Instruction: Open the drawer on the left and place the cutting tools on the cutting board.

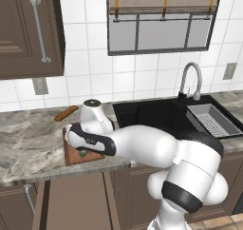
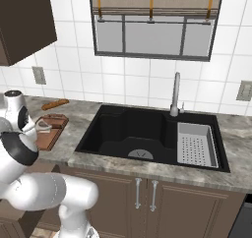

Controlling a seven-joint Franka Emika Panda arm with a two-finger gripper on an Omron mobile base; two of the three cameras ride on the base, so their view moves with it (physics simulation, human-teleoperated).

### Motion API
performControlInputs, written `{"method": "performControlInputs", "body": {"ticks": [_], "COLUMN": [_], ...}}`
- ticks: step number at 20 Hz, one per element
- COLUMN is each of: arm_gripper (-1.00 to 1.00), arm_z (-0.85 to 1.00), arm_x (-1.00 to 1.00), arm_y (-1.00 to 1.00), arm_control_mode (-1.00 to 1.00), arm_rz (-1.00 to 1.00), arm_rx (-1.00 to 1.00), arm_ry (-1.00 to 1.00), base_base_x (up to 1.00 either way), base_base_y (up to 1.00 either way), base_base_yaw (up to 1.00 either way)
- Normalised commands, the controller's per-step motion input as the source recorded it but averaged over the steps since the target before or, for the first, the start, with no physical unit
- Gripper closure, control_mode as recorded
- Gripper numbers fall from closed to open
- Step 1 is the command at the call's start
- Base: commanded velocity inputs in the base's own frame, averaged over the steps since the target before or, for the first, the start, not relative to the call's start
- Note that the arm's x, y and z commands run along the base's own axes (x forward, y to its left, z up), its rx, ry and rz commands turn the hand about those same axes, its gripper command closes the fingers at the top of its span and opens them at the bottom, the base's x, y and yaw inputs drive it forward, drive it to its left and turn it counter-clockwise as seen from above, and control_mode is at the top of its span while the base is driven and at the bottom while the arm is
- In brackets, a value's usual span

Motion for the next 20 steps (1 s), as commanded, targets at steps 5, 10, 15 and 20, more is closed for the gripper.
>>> {"method": "performControlInputs", "body": {"ticks": [5, 10, 15, 20], "arm_gripper": [1.00, 1.00, 1.00, 1.00], "arm_z": [0.00, 0.00, 0.00, 0.00], "arm_x": [0.01, 0.01, 0.03, 0.13], "arm_y": [0.00, 0.00, 0.00, 0.00], "arm_control_mode": [-1.00, -1.00, -1.00, -1.00], "arm_rz": [0.00, 0.00, 0.00, 0.06], "arm_rx": [0.00, 0.00, 0.00, 0.00], "arm_ry": [0.00, 0.00, 0.00, 0.03], "base_base_x": [0.00, 0.00, 0.00, 0.00], "base_base_y": [0.00, 0.00, 0.00, 0.00], "base_base_yaw": [0.00, 0.00, 0.00, 0.00]}}
